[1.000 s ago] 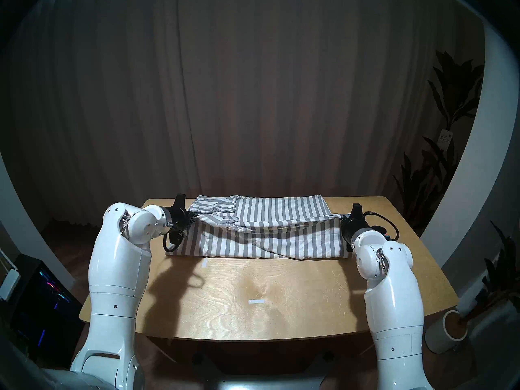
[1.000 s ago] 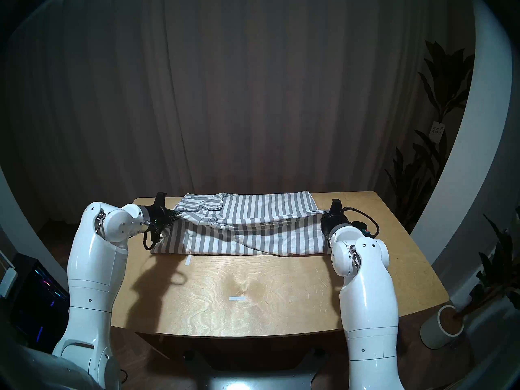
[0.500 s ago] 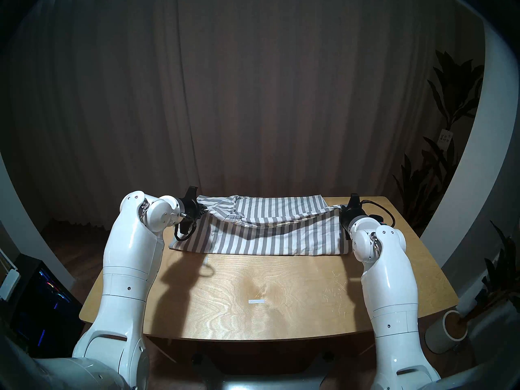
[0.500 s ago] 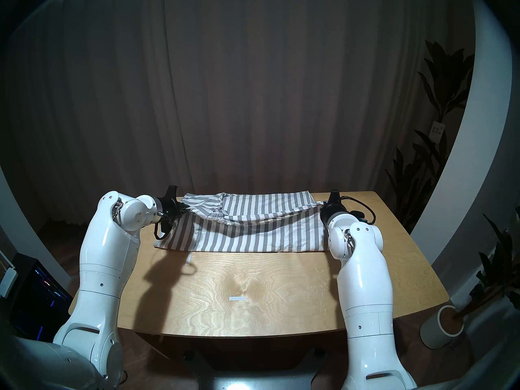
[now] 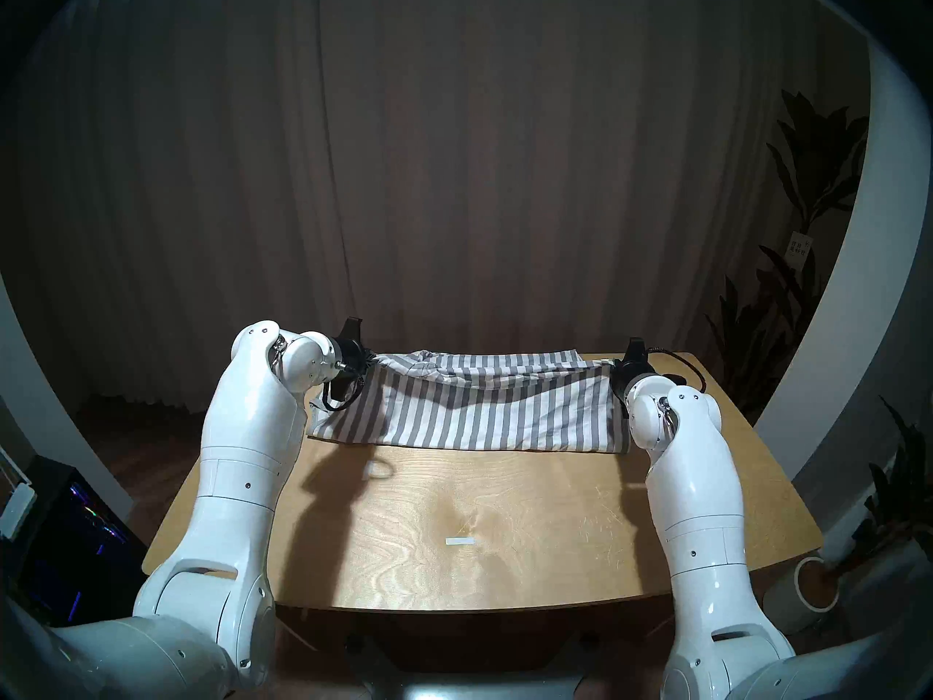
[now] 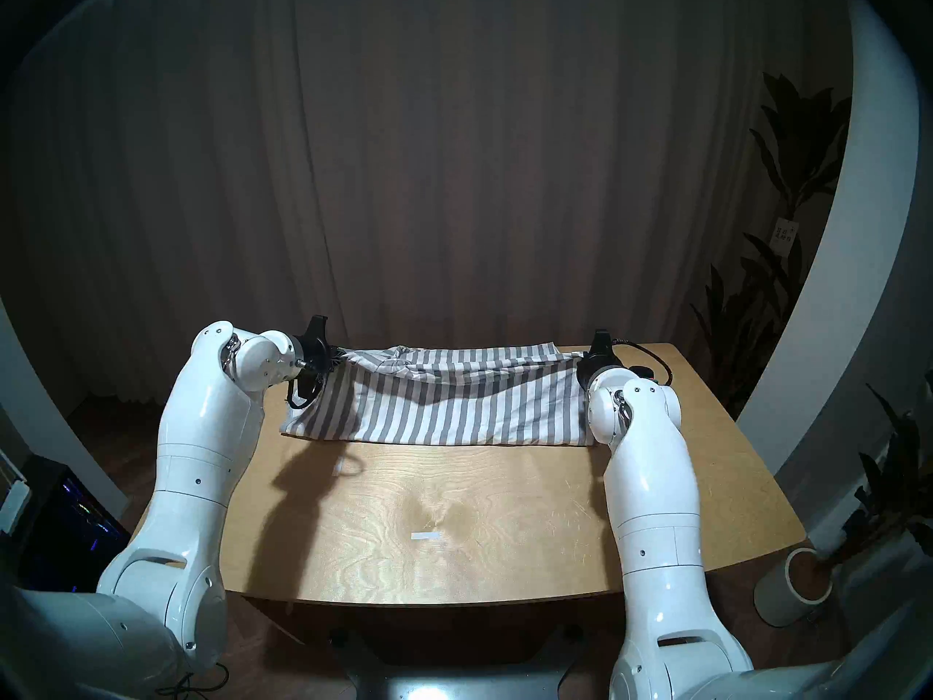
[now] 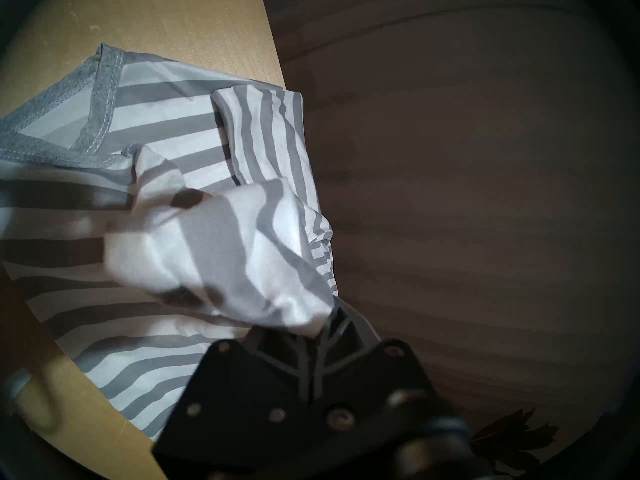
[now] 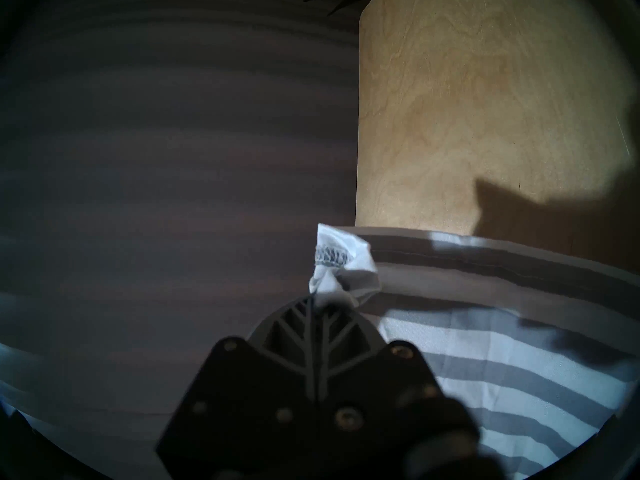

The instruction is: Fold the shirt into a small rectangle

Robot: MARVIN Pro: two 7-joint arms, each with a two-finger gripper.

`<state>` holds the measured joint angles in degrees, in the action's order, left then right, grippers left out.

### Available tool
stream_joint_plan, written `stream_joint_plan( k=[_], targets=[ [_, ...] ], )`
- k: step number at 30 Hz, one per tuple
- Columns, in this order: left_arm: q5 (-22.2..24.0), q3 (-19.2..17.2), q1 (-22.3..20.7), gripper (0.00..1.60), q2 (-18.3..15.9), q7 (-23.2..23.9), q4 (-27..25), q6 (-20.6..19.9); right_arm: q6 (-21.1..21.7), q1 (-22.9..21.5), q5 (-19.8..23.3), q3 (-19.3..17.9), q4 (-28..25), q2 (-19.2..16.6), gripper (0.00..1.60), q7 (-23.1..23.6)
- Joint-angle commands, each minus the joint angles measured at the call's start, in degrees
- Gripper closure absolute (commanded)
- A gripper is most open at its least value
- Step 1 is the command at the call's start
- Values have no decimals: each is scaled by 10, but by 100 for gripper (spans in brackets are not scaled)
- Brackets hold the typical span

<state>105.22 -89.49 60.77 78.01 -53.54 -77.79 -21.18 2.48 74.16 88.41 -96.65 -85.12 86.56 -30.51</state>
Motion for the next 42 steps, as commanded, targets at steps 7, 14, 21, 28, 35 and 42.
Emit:
stream_joint_plan(
  k=[7, 14, 21, 28, 35, 42],
  targets=[
    [-25, 12, -86, 160, 6, 20, 53, 16, -10, -68, -3, 6, 36, 0, 160, 5],
    [-38, 20, -118, 160, 8, 26, 91, 24, -13, -90, -6, 11, 63, 0, 160, 6],
    [-50, 27, -145, 160, 11, 32, 123, 31, -17, -107, -9, 17, 85, 0, 160, 6],
    [-61, 34, -169, 160, 13, 37, 157, 38, -21, -124, -11, 23, 104, 0, 160, 6],
    [-71, 41, -189, 160, 18, 44, 191, 47, -25, -144, -14, 27, 121, -1, 160, 6],
    [-79, 46, -205, 160, 22, 52, 220, 54, -28, -156, -16, 34, 135, 2, 160, 6]
  ],
)
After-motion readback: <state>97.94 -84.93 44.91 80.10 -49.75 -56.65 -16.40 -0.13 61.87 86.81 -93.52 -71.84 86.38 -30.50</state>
